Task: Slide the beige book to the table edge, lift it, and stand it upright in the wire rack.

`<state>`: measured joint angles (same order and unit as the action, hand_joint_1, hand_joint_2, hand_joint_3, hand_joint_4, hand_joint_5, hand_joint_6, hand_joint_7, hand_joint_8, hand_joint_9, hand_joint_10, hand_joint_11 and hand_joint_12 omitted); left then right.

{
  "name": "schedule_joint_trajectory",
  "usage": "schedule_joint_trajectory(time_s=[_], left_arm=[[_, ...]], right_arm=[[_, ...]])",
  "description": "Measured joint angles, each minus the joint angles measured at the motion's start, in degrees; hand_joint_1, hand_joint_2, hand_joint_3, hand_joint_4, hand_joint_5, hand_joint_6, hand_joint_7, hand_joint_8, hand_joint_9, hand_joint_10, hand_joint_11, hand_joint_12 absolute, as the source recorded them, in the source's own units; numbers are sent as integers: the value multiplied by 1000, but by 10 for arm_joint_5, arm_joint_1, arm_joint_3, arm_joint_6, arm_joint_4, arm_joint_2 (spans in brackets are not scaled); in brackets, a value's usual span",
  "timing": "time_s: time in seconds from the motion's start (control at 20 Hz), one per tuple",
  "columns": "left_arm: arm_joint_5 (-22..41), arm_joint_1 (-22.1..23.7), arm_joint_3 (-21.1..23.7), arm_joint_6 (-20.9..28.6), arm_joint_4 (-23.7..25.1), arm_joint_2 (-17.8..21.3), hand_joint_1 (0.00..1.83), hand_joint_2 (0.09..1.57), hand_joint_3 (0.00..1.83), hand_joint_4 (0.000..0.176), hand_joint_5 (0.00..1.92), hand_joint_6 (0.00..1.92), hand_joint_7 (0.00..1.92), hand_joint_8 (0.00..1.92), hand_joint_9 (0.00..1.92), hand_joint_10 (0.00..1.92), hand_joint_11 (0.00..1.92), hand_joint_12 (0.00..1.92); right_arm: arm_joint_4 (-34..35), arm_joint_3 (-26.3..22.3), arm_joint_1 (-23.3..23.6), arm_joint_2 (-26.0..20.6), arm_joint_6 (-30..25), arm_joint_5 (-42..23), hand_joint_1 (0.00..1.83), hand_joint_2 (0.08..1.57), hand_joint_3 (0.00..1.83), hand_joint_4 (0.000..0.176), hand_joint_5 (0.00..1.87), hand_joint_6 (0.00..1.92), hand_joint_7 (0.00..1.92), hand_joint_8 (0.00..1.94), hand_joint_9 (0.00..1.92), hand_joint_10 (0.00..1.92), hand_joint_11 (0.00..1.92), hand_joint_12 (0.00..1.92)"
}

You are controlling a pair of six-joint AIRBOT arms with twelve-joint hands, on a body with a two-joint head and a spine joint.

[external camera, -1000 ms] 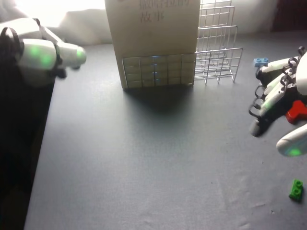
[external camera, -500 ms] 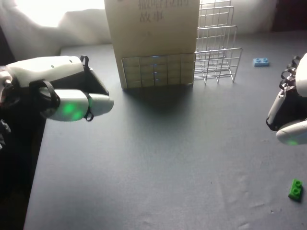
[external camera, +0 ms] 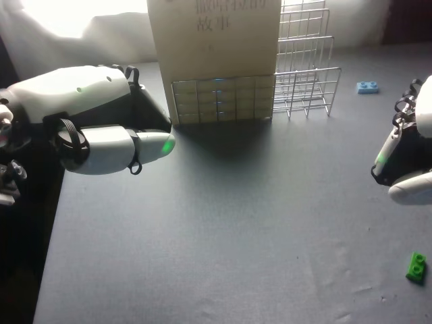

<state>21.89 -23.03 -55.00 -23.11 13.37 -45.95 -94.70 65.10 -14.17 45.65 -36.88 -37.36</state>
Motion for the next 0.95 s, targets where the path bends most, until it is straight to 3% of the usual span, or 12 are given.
schedule_joint_trajectory(time_s=[0.35,0.5,0.65,0.7,0.75,0.85,0.95], left_arm=[[2,8,23,-2,8,0,481,1482,0,0,1013,1921,1199,1921,1290,1921,1268,1921],[-4,13,27,-5,10,0,510,1471,0,0,1008,1908,1196,1883,1272,1921,1245,1921],[-4,15,27,-5,9,0,523,1464,0,0,999,1908,1220,1901,1309,1921,1281,1921],[-4,15,27,-5,9,0,523,1461,0,0,1000,1902,1229,1882,1305,1921,1270,1921],[-4,15,27,-5,9,0,475,1474,3,0,988,1855,1227,1835,1300,1921,1268,1921],[-4,15,27,-5,9,0,462,1475,2,0,983,1916,1184,1914,1266,1921,1236,1921],[-4,15,28,-5,9,0,461,1482,5,0,1002,1905,1207,1880,1273,1921,1230,1921]], right_arm=[[0,0,0,0,0,0,642,1437,0,0,959,1851,1144,1940,1147,1921,1088,1921],[0,0,0,0,0,0,620,1447,0,0,956,1743,1123,1893,1124,1921,1079,1921],[0,0,0,0,0,0,611,1465,1,0,941,1888,1111,1930,1122,1921,1052,1921],[0,0,0,0,0,0,814,1421,0,0,635,1759,1069,1931,1093,1921,1015,1921],[0,0,0,0,0,-1,691,1453,0,0,851,1802,1103,1938,1130,1921,1094,1921],[0,0,0,0,0,-1,601,1462,0,0,930,1822,1111,1914,1114,1921,1072,1921],[0,0,0,0,0,-1,683,1436,0,0,992,1916,1139,1940,1131,1921,1068,1921]])
